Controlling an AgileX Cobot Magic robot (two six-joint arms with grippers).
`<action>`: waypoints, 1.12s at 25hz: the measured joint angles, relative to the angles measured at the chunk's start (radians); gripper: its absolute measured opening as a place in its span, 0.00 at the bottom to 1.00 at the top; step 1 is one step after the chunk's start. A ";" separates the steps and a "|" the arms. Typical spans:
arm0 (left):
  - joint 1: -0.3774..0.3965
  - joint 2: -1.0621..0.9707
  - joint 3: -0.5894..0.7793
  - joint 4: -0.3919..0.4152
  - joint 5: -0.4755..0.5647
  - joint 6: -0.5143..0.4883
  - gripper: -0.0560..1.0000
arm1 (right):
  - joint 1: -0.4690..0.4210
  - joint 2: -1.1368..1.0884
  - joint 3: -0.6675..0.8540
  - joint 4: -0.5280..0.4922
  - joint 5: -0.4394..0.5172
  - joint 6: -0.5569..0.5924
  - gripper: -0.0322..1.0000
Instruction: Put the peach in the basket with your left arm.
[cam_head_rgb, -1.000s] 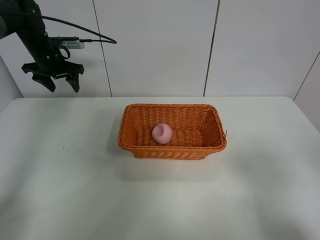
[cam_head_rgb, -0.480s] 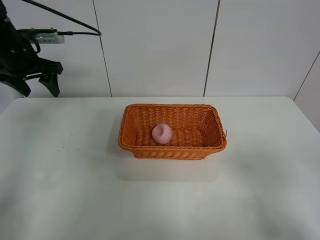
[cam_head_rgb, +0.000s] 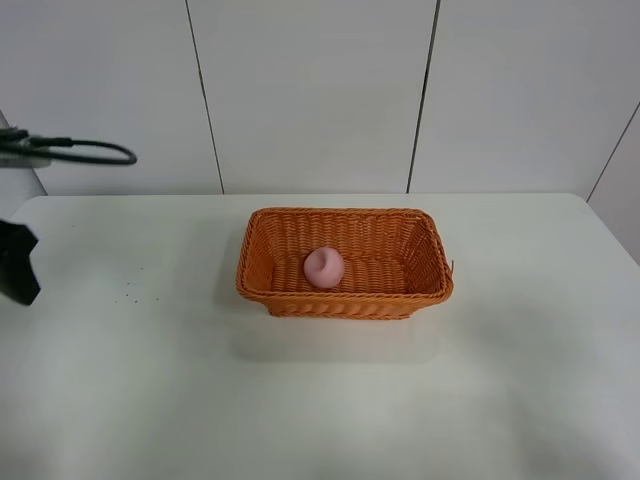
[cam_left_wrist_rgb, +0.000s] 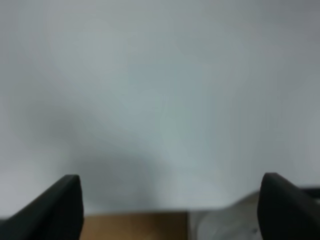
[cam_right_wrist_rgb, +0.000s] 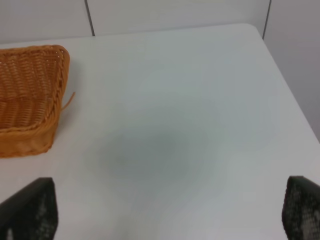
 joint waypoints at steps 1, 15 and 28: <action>0.000 -0.054 0.048 0.007 0.000 0.000 0.83 | 0.000 0.000 0.000 0.000 0.000 0.000 0.70; 0.000 -0.813 0.440 0.014 -0.067 0.006 0.83 | 0.000 0.000 0.000 0.000 0.000 0.000 0.70; 0.000 -1.183 0.474 -0.026 -0.111 0.006 0.83 | 0.000 0.000 0.000 0.000 0.000 0.000 0.70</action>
